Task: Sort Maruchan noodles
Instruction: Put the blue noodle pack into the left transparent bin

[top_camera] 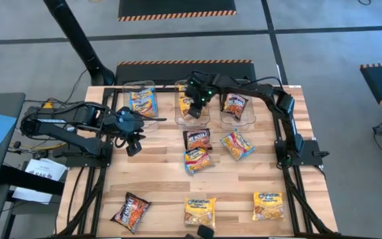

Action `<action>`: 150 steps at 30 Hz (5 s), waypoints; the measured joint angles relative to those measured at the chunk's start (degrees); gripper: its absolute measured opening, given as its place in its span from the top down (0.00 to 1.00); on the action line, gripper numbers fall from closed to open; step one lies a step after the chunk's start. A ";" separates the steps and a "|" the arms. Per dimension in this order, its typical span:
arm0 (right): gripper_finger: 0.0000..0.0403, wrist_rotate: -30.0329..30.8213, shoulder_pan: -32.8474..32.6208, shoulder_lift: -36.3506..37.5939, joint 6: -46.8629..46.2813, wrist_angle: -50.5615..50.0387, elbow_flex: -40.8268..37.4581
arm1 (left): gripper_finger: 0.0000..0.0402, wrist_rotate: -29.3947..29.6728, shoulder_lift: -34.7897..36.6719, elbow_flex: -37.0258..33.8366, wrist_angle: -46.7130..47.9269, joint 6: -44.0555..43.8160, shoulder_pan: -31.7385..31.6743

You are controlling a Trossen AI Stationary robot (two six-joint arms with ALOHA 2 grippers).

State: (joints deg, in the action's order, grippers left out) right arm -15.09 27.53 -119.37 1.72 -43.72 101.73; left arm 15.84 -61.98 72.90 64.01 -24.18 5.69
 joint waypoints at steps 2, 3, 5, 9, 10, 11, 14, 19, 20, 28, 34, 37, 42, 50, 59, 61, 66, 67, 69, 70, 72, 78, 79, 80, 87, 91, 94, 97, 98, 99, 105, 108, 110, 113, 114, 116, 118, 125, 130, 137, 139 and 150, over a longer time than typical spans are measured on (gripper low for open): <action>0.65 0.00 0.02 0.02 -0.70 -0.25 0.00 | 0.72 0.01 0.00 0.00 -0.02 0.00 0.00; 0.65 0.04 0.04 0.02 -1.33 -0.34 0.00 | 0.72 0.04 0.00 0.00 -0.02 0.00 0.00; 0.65 1.17 -0.01 0.00 -1.76 -1.11 0.00 | 0.72 0.12 0.00 0.00 -0.02 0.00 0.00; 0.66 6.28 -0.64 0.00 -1.97 -2.37 0.00 | 0.72 0.28 0.00 0.00 -0.02 0.00 0.00; 0.67 6.98 -0.78 0.00 -2.40 -2.33 0.00 | 0.72 0.28 0.00 0.00 -0.04 0.00 0.00; 0.67 7.46 -0.91 0.00 -3.02 -2.35 0.00 | 0.72 0.31 0.00 0.00 -0.04 0.00 0.00; 0.68 7.67 -1.16 0.00 -3.31 -2.62 0.00 | 0.72 1.07 0.00 0.00 -0.04 0.00 0.00; 0.68 7.67 -1.68 -1.04 -4.77 -3.09 0.00 | 0.72 1.49 0.00 0.00 -0.04 1.18 0.00; 0.68 7.67 -1.63 -1.11 -4.77 -4.23 -0.11 | 0.72 1.49 0.00 0.00 -0.03 1.29 0.00; 0.68 7.65 -1.99 -0.54 -4.46 -6.55 0.00 | 0.72 1.51 0.00 0.00 -0.04 1.27 0.00; 0.68 7.62 -2.23 0.09 -2.87 -19.40 6.06 | 0.72 1.49 0.00 0.00 -0.04 1.27 0.00; 0.68 7.63 -2.87 0.17 -2.74 -24.71 10.37 | 0.72 1.51 0.00 0.00 -0.04 1.27 0.00; 0.68 7.61 -5.29 0.24 0.69 -34.17 18.23 | 0.72 1.28 0.00 0.00 0.23 1.33 0.00; 0.68 7.63 -9.43 0.24 2.85 -46.55 27.83 | 0.72 0.92 0.01 0.00 4.47 0.49 -0.04; 0.68 7.63 -15.89 2.82 0.13 -46.30 30.21 | 0.72 -2.64 0.00 0.00 8.43 -0.09 -0.07; 0.68 7.61 -17.86 4.49 -1.14 -46.31 30.21 | 0.72 -2.28 0.00 0.00 7.84 -0.07 -0.07; 0.68 7.83 -22.42 9.78 -4.67 -46.34 30.23 | 0.72 -2.12 0.01 0.00 2.58 3.56 -0.06; 0.68 8.61 -23.25 10.72 -5.71 -46.38 30.23 | 0.72 -2.10 0.02 0.00 0.75 3.58 -0.07; 0.68 10.72 -24.89 12.32 -8.00 -46.29 30.23 | 0.72 -2.12 0.00 0.00 -2.94 3.78 -0.07; 0.68 11.47 -25.70 13.05 -9.09 -46.32 30.23 | 0.72 -2.14 0.00 0.00 -4.46 4.17 -0.07; 0.68 12.28 -27.23 14.43 -10.95 -46.30 30.23 | 0.72 -2.72 0.00 0.00 -6.83 5.85 -0.07; 0.68 12.42 -31.38 17.41 -16.07 -46.31 30.23 | 0.69 -8.40 -0.35 0.00 -11.31 8.11 -0.07; 0.68 12.44 -31.98 17.71 -16.84 -46.31 30.23 | 0.68 -9.62 -0.89 0.00 -12.48 8.52 -0.07; 0.68 12.46 -32.63 18.05 -17.47 -46.28 30.23 | 0.66 -10.58 -1.26 0.00 -13.38 8.95 -0.06; 0.68 13.21 -37.11 19.82 -22.24 -46.27 30.21 | 0.56 -9.26 -7.09 -0.02 -22.51 10.01 -0.04; 0.68 16.25 -39.51 20.40 -24.03 -46.29 30.21 | 0.55 -9.00 -12.16 -0.01 -26.99 10.77 -0.07; 0.68 17.86 -40.87 20.76 -24.35 -46.30 30.21 | 0.55 -9.05 -16.26 -0.02 -28.17 11.10 -0.04; 0.68 19.18 -41.59 20.81 -24.36 -46.28 30.21 | 0.55 -9.01 -20.25 -0.01 -29.13 10.54 -0.04; 0.68 19.55 -41.75 20.81 -24.35 -46.28 30.21 | 0.55 -8.97 -21.62 -0.02 -29.80 10.17 -0.07; 0.68 19.60 -41.81 20.83 -24.36 -46.31 30.21 | 0.55 -8.97 -22.89 -0.02 -30.10 10.04 -0.03; 0.68 19.63 -41.79 20.85 -24.34 -46.27 30.21 | 0.55 -9.05 -31.20 -0.02 -36.12 10.91 0.74; 0.68 19.63 -41.79 20.85 -24.34 -46.26 30.18 | 0.55 -8.98 -34.69 -0.02 -39.05 10.91 0.72; 0.68 19.63 -41.79 20.85 -24.31 -46.34 30.18 | 0.55 -8.94 -36.49 -0.02 -40.37 10.91 0.69; 0.68 19.65 -41.75 20.85 -24.24 -46.32 30.18 | 0.55 -8.95 -38.78 -0.02 -42.81 10.09 0.70; 0.68 19.65 -41.75 20.85 -24.20 -46.29 30.18 | 0.55 -8.97 -39.40 -0.02 -43.14 9.99 0.70; 0.68 19.65 -41.75 20.85 -24.20 -46.30 30.18 | 0.55 -8.98 -40.81 -0.02 -44.83 9.94 0.81; 0.68 19.67 -41.76 20.83 -24.20 -46.29 30.16 | 0.55 -8.93 -42.16 -0.02 -45.13 9.49 1.04; 0.68 19.67 -41.76 20.83 -24.22 -46.28 30.16 | 0.55 -6.21 -46.53 -0.02 -47.49 7.81 1.07; 0.68 19.67 -41.75 20.83 -24.23 -46.29 30.16 | 0.55 -6.10 -49.30 0.07 -49.02 6.58 1.07; 0.70 19.66 -41.75 20.81 -24.23 -46.29 30.16 | 0.55 -5.60 -52.72 0.26 -48.93 2.84 1.09; 0.71 19.65 -41.75 20.79 -24.23 -46.32 30.16 | 0.56 -5.51 -53.06 0.43 -48.35 1.73 1.11; 0.71 19.84 -41.68 20.79 -24.25 -46.30 30.16 | 0.74 -5.60 -54.69 0.39 -47.87 1.23 1.98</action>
State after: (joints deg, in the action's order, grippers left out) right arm 4.75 -14.15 -98.59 -22.52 -90.02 131.90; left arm 10.24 -116.66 73.30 16.14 -22.95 7.68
